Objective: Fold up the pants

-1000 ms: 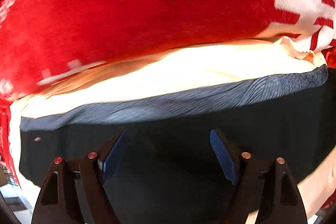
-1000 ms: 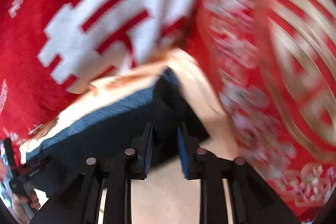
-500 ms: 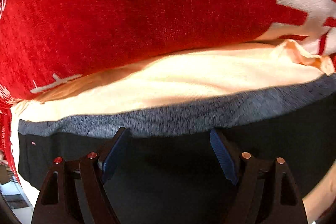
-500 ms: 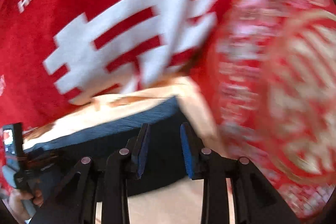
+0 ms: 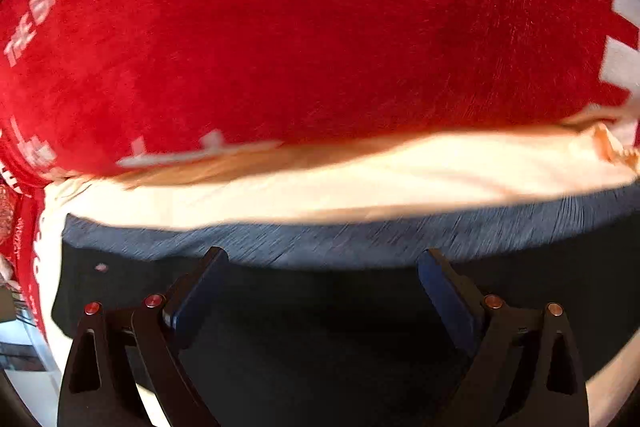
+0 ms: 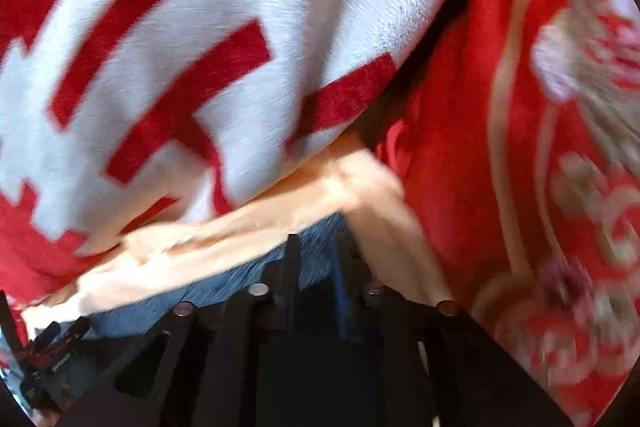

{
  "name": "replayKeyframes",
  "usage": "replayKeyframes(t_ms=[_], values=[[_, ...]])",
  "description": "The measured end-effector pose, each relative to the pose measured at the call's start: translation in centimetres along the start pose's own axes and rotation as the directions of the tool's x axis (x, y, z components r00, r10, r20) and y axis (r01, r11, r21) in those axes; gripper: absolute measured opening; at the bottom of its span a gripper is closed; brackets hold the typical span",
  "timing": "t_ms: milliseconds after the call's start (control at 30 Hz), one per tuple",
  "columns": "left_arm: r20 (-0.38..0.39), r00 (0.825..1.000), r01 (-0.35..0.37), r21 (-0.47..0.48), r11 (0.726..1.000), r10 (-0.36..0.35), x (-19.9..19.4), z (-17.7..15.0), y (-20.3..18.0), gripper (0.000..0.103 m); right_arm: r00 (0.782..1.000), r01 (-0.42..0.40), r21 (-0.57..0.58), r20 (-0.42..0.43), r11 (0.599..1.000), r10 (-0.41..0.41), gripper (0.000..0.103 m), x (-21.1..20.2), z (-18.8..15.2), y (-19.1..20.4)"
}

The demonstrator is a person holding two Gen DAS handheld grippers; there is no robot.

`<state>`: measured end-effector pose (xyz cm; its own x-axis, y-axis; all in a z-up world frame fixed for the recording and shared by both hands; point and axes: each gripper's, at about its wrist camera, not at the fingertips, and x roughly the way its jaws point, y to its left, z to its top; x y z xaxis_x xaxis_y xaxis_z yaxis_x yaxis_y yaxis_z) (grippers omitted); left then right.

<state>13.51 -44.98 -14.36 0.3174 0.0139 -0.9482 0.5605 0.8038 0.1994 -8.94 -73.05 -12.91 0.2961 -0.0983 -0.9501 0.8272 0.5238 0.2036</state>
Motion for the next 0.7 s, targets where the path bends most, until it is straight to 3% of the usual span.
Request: replayKeyframes(t_ms=[167, 267, 433, 567, 633, 700], values=[[-0.019, 1.000, -0.021, -0.013, 1.000, 0.021, -0.6, -4.1, 6.4, 0.097, 0.985, -0.140, -0.016, -0.105, 0.990, 0.138, 0.027, -3.0, -4.9, 2.5], [-0.044, 0.998, -0.047, -0.037, 0.998, 0.046, 0.1, -5.5, 10.9, 0.097, 0.943, -0.266, -0.018, -0.209, 0.964, 0.257, 0.028, -3.1, -9.3, 5.5], [-0.060, 0.991, -0.121, -0.096, 0.988, 0.116, 1.7, -7.8, 19.2, 0.097, 0.855, -0.414, -0.004, -0.345, 0.910, 0.387, 0.038, -1.9, -17.4, 13.1], [-0.074, 0.982, -0.183, -0.118, 0.976, 0.175, 3.3, -10.1, 26.2, 0.097, 0.748, -0.541, 0.057, -0.422, 0.839, 0.512, 0.038, -0.2, -24.3, 20.8], [-0.094, 0.978, -0.198, -0.109, 0.974, 0.188, 5.2, -11.3, 29.9, 0.097, 0.706, -0.574, 0.086, -0.451, 0.814, 0.546, 0.038, 1.3, -26.5, 23.4], [-0.087, 0.984, -0.163, -0.109, 0.981, 0.154, 6.1, -12.2, 32.1, 0.099, 0.664, -0.598, 0.129, -0.472, 0.791, 0.580, 0.038, 3.2, -29.0, 26.5]])
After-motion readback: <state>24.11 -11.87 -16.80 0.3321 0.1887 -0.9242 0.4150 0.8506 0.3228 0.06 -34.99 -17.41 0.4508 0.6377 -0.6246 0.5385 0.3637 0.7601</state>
